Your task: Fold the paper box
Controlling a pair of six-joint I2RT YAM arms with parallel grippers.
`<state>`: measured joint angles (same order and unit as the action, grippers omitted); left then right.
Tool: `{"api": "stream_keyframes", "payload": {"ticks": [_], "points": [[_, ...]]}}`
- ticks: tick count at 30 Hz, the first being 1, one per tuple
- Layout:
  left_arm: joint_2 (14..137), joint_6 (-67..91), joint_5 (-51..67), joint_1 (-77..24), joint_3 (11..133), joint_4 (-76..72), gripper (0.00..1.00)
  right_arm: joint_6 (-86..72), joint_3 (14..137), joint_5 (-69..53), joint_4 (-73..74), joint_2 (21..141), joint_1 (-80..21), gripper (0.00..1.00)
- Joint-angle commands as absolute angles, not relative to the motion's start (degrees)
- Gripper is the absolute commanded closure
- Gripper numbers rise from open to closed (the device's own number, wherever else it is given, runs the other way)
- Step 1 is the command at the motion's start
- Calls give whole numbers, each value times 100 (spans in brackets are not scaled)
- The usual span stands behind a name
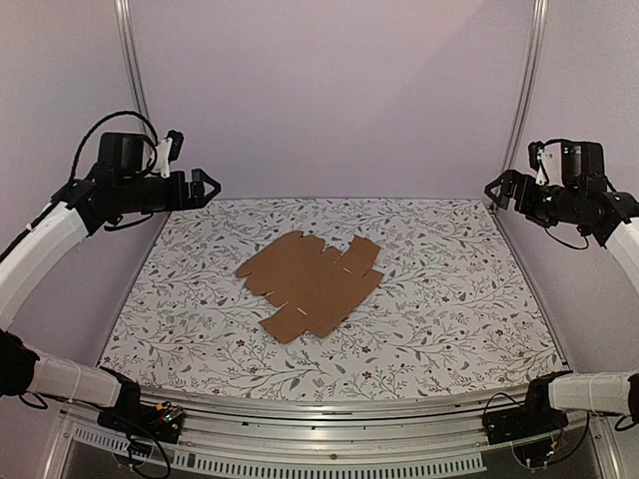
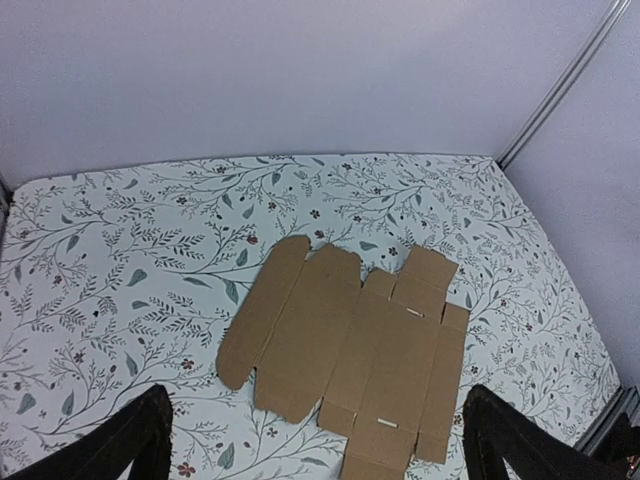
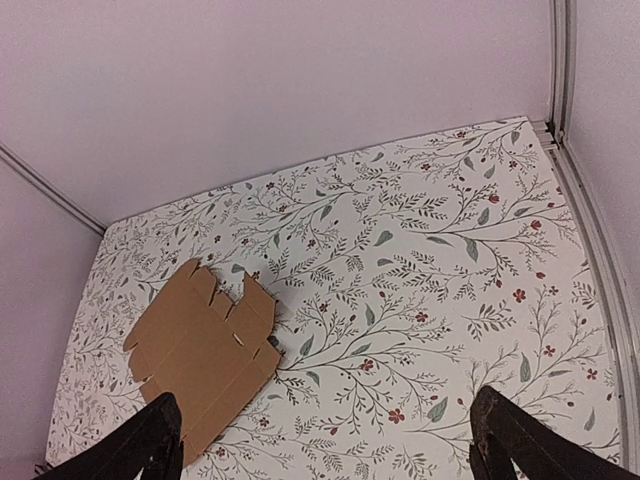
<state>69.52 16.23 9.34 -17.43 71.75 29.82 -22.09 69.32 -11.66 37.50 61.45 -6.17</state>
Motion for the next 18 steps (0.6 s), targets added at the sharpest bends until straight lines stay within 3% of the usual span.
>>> {"api": "stream_keyframes", "payload": {"ticks": [1,6,18], "points": [[6890,1699,1244,-1658,7462,3206,0,-2025,7053,-914,4137,5951,-655,1],[6951,1734,1036,-1642,7846,3693,1,-1867,6953,-1626,3955,5869,-673,1],[7199,2085,697,-1999,7872,4479,0,-2005,7514,-37,4534,6848,-3042,1]]}}
